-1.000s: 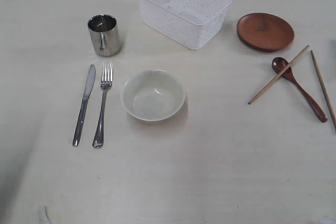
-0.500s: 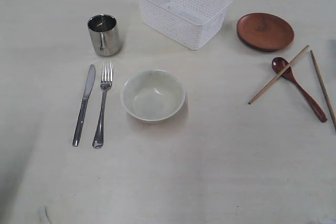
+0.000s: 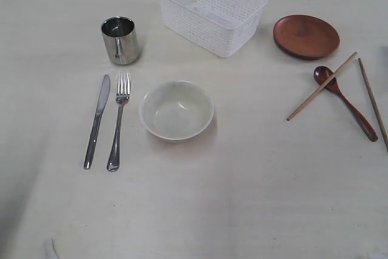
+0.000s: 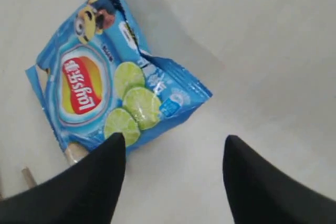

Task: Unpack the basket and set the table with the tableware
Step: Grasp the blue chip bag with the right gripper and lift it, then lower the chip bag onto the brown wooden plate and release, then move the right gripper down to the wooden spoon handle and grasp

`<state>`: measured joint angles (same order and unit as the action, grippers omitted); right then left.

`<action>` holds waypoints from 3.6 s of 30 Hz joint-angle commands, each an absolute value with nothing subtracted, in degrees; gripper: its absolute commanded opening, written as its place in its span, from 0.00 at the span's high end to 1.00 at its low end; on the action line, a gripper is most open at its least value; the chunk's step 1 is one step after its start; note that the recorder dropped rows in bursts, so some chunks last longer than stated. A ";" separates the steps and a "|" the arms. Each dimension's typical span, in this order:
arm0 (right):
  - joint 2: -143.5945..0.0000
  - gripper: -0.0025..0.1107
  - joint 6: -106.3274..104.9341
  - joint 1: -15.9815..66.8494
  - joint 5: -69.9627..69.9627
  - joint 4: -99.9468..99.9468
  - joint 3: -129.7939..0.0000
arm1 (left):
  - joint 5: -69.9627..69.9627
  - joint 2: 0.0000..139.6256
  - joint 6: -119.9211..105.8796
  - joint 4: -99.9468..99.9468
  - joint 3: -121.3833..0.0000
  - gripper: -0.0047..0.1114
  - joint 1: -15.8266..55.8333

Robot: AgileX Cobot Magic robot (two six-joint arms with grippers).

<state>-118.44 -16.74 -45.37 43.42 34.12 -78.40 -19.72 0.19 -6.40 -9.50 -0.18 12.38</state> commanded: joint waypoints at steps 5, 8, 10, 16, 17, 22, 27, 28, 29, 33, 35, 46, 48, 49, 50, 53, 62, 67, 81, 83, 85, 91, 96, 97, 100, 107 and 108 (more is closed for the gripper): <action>-124.06 0.50 -29.46 -47.85 39.12 46.56 -78.65 | -19.62 0.00 -6.34 -9.48 0.00 0.96 12.70; -128.15 0.50 -33.86 -49.24 42.24 52.60 -80.89 | -19.62 0.00 -6.34 -9.48 0.00 0.96 12.70; -130.08 0.50 -36.04 -49.48 44.69 55.22 -82.26 | -19.62 0.00 -6.34 -9.48 0.00 0.96 12.70; -136.48 0.50 -47.70 -49.85 56.36 69.57 -88.64 | -19.62 0.00 -6.34 -9.48 0.00 0.96 12.70; -136.75 0.50 -47.80 -49.85 56.37 70.49 -89.04 | -19.62 0.00 -6.34 -9.48 0.00 0.96 12.70; -137.70 0.54 -48.28 -49.85 55.30 71.30 -90.37 | -19.62 0.00 -6.34 -9.48 0.00 0.96 12.70; -138.19 0.97 -50.07 -49.85 57.29 71.86 -90.63 | -19.62 0.00 -6.34 -9.48 0.00 0.96 12.70; -138.19 0.98 -50.31 -49.85 58.02 72.92 -90.63 | -19.62 0.00 -6.34 -9.48 0.00 0.96 12.70; -138.19 0.98 -50.69 -49.85 59.36 74.80 -90.63 | -19.62 0.00 -6.34 -9.48 0.00 0.96 12.70; -137.76 0.98 -52.90 -49.58 65.98 85.24 -90.63 | -19.62 0.00 -6.34 -9.48 0.00 0.96 12.70; -136.51 0.98 -52.90 -48.60 66.91 87.92 -90.63 | -19.62 0.00 -6.34 -9.48 0.00 0.96 12.70; -134.19 0.98 -50.11 -33.80 69.96 88.94 -94.67 | -19.62 0.00 -6.34 -9.48 0.00 0.96 12.70; -134.19 0.98 -50.11 -30.43 69.96 88.94 -94.68 | -19.62 0.00 -6.34 -9.48 0.00 0.96 12.70; -134.19 0.98 -50.11 -28.62 69.31 88.33 -94.68 | -19.62 0.00 -6.34 -9.48 0.00 0.96 12.70; -134.19 0.98 -50.11 -27.02 68.12 87.41 -94.68 | -19.62 0.00 -6.34 -9.48 0.00 0.96 12.70; -134.19 0.98 -48.86 -23.40 64.13 83.54 -94.68 | -19.62 0.00 -6.34 -9.48 0.00 0.96 12.70; -134.19 0.98 -44.48 -20.83 58.34 74.09 -94.68 | -19.62 0.00 -6.34 -9.48 0.00 0.96 12.70; -134.19 0.98 -40.02 -21.04 58.04 68.39 -94.68 | -19.62 0.00 -6.34 -9.48 0.00 0.96 12.70; -133.08 0.52 -36.84 -21.71 58.60 65.46 -94.83 | -19.62 0.00 -6.34 -9.48 0.00 0.96 12.70; -132.17 0.53 -36.84 -22.64 60.11 65.46 -95.71 | -19.62 0.00 -6.34 -9.48 0.00 0.96 12.70; -131.08 0.57 -35.95 -24.05 62.28 64.98 -97.44 | -19.62 0.00 -6.34 -9.48 0.00 0.96 12.70; -127.46 0.64 -28.72 -27.81 67.05 55.29 -102.88 | -19.62 0.00 -6.34 -9.25 0.00 0.96 12.71; -125.98 0.64 -21.25 -28.74 69.96 42.56 -102.30 | -19.62 0.00 -6.34 -9.25 0.00 0.96 12.71; -125.98 0.64 -20.48 -28.74 69.96 42.04 -101.65 | -19.62 0.00 -6.34 -9.25 0.00 0.96 12.71; -125.73 0.64 -20.65 -27.86 69.96 42.04 -97.92 | -19.62 0.00 -6.34 -9.25 0.00 0.96 12.71; -121.99 0.64 -24.36 -24.41 69.96 41.91 -91.19 | -19.62 0.00 -6.34 -9.25 0.00 0.96 12.71; -120.88 0.64 -24.49 -23.78 69.96 41.81 -90.91 | -19.62 0.00 -6.34 -9.25 0.00 0.96 12.71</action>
<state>-124.18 -22.99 -25.07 69.73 41.84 -91.73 -19.72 0.19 -6.40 -9.50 -0.18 12.38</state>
